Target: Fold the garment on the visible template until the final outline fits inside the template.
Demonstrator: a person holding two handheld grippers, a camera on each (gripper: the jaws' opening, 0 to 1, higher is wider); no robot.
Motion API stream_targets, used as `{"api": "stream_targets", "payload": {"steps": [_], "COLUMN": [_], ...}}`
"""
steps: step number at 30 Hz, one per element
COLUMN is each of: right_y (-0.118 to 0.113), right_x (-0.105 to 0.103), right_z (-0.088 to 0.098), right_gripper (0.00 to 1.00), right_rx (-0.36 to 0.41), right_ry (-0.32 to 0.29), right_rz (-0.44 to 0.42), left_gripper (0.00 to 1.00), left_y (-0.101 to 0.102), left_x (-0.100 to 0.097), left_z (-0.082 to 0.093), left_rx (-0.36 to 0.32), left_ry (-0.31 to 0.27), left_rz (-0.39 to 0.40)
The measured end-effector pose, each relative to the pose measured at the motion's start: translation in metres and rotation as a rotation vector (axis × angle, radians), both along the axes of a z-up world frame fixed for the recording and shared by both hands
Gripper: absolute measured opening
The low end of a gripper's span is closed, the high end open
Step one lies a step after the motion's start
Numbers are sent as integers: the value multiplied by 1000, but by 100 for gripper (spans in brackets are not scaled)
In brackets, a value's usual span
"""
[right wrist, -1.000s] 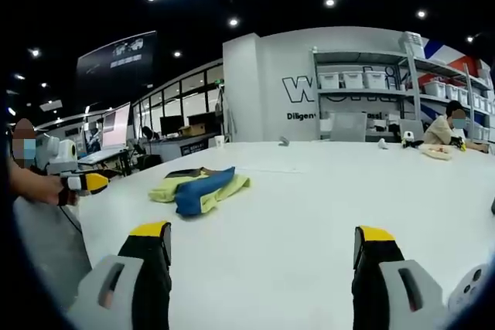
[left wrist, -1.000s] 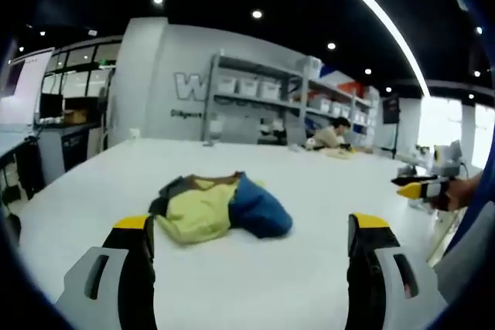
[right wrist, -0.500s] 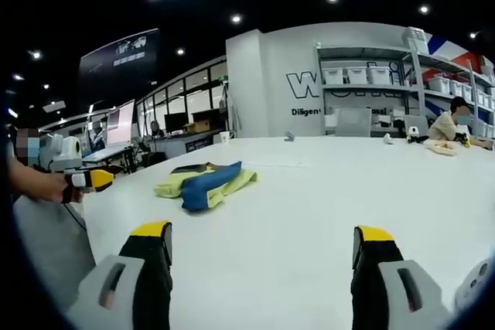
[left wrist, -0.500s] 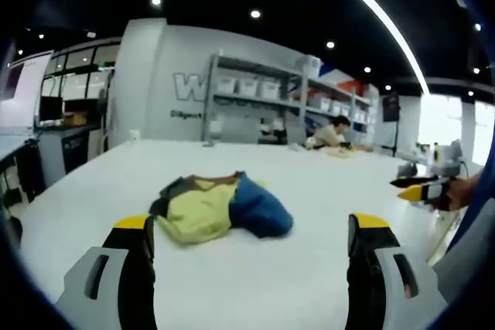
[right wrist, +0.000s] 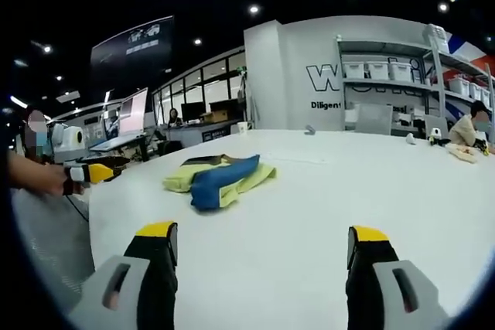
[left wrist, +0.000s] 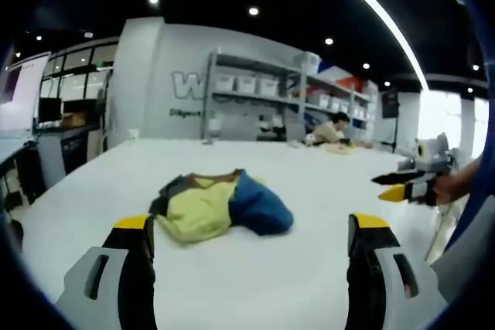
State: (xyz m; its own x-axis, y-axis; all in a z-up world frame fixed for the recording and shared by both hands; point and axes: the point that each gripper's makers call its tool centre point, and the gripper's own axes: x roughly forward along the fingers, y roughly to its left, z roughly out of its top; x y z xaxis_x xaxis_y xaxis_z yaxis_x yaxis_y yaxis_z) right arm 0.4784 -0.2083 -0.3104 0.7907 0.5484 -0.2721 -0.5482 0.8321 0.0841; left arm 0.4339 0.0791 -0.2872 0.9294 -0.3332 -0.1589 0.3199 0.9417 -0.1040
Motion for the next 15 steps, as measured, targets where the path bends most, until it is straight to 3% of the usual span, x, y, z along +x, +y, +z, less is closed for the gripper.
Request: {"api": "stream_targets", "payload": {"steps": [15], "right_y": [95], "right_x": [84], "right_z": [-1], "right_gripper": [68], "right_rx": [-6], "right_ry": [40], "right_rz": [125], "left_gripper": [99], "left_y": [-6], "left_x": [-2], "left_z": [-2], "left_rx": [60], "left_ry": [7], "left_rz": [-40]}}
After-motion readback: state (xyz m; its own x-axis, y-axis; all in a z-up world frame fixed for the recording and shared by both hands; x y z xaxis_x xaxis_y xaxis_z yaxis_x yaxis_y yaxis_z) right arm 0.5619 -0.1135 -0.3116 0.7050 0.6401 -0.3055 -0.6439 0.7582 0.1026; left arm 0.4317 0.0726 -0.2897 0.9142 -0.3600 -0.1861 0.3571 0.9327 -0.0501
